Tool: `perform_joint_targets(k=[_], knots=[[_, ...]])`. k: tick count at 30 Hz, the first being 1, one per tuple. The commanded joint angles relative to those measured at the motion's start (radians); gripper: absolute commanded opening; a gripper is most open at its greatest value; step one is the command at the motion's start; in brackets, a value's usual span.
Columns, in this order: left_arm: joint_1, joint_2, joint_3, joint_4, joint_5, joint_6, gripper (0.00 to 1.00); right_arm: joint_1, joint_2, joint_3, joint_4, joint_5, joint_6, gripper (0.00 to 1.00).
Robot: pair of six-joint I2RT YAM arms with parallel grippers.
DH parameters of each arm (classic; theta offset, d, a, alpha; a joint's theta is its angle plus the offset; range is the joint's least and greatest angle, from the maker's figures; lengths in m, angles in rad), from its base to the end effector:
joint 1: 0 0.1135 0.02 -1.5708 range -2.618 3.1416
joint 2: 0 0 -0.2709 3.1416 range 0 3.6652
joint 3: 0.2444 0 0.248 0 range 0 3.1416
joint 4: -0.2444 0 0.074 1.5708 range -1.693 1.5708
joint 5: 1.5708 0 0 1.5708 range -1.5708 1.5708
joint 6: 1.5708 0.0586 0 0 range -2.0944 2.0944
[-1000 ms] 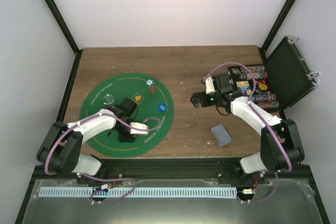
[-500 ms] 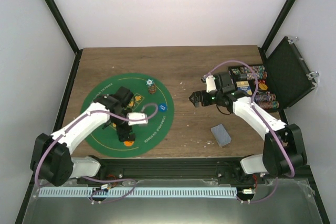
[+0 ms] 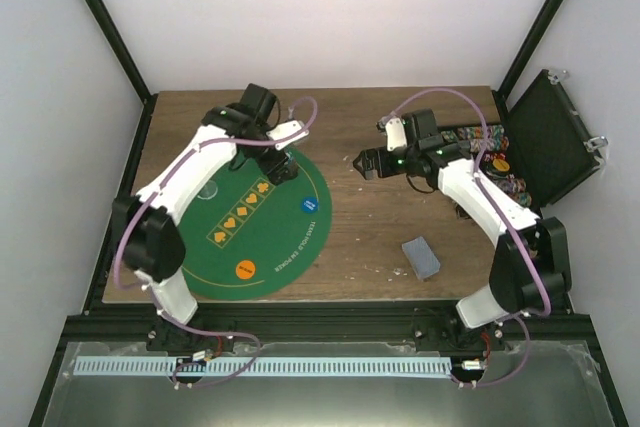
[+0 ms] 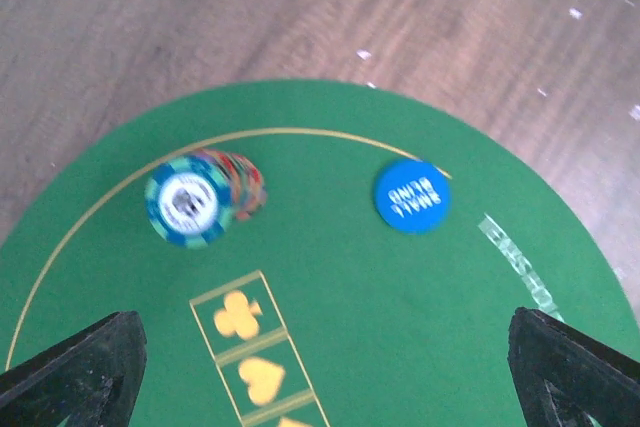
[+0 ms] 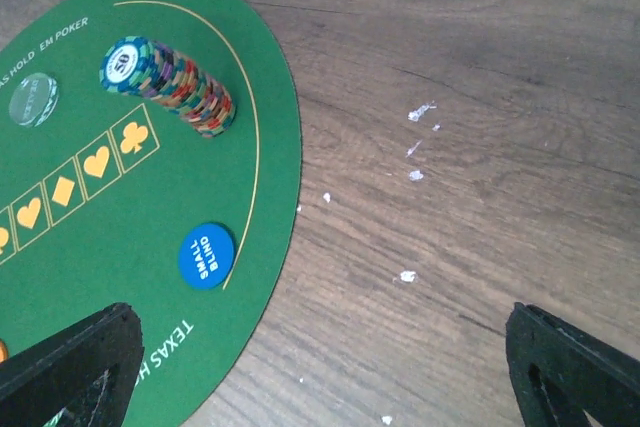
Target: Distribute texas hold em gaming equipment
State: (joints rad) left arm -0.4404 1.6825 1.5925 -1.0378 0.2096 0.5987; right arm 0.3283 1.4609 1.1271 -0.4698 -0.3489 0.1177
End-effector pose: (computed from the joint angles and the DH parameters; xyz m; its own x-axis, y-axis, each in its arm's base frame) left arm 0.3128 -0.1609 0.3022 -0.3946 0.7954 -0.4600 0.8717 0.4824 0.0863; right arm 0.3030 0.1244 0.2677 -0.7387 -0.1350 -0.6604 -0.4439 0.8347 0.3259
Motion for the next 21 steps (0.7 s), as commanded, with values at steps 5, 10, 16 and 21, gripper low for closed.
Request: perform_joint_targets(k=[5, 10, 16, 21], knots=[[0.018, 0.252, 0.17, 0.092, -0.105, -0.044, 1.0, -0.03, 0.148, 0.133, -0.048, -0.01, -0.05, 1.0], [0.032, 0.342, 0.204, 0.111, -0.103, -0.018, 1.0, -0.034, 0.227, 0.167, -0.054, -0.014, -0.062, 1.0], [0.045, 0.423, 0.217, 0.137, -0.123, -0.004, 1.0, -0.036, 0.294, 0.194, -0.058, -0.026, -0.07, 1.0], [0.061, 0.481, 0.275, 0.119, -0.122, 0.002, 0.98, -0.037, 0.322, 0.216, -0.066, -0.031, -0.071, 1.0]])
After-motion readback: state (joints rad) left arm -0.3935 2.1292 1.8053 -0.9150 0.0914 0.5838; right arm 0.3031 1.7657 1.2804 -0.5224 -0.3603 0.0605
